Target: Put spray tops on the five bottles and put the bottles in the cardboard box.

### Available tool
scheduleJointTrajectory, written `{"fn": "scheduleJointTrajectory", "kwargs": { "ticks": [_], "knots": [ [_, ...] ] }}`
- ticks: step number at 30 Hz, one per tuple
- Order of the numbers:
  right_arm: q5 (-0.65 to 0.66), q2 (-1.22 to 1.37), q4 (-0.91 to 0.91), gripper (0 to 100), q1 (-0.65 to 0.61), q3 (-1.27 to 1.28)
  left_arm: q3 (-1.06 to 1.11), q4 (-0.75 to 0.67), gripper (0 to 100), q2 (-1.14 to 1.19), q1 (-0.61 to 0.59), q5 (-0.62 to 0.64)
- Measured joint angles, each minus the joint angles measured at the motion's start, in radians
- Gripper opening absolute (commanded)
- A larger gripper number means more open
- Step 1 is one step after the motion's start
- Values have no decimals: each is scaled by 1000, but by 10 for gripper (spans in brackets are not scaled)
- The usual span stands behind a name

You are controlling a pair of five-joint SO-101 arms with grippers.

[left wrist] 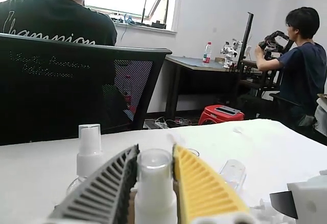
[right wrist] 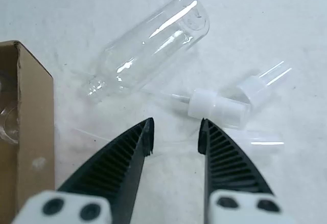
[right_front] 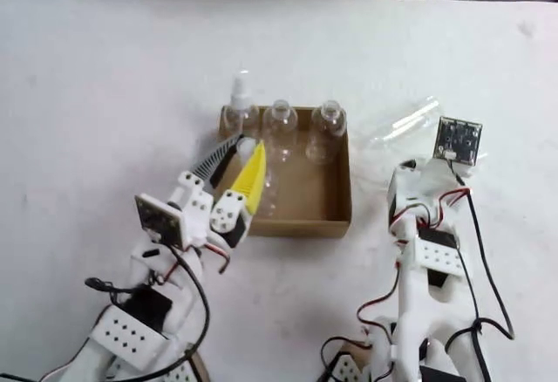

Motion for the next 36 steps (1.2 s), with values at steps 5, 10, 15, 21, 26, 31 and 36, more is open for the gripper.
{"fn": "scheduleJointTrajectory", "kwargs": {
  "ticks": [5, 10, 15, 21, 26, 31, 36],
  "knots": [
    [0, 0, 0, 127, 0, 0, 0, 0, 21, 0, -31, 0],
    [0, 0, 0, 127, 0, 0, 0, 0, 21, 0, -41, 0],
    [0, 0, 0, 127, 0, 0, -5, 43, 21, 0, -41, 0],
    [0, 0, 0, 127, 0, 0, -5, 86, 21, 0, -41, 0],
    [0, 0, 0, 127, 0, 0, -6, 86, 21, 0, -41, -25],
    [0, 0, 0, 127, 0, 0, -8, 126, 21, 0, -41, -58],
    [0, 0, 0, 127, 0, 0, -15, 143, 21, 0, -41, -60]
  ]
}}
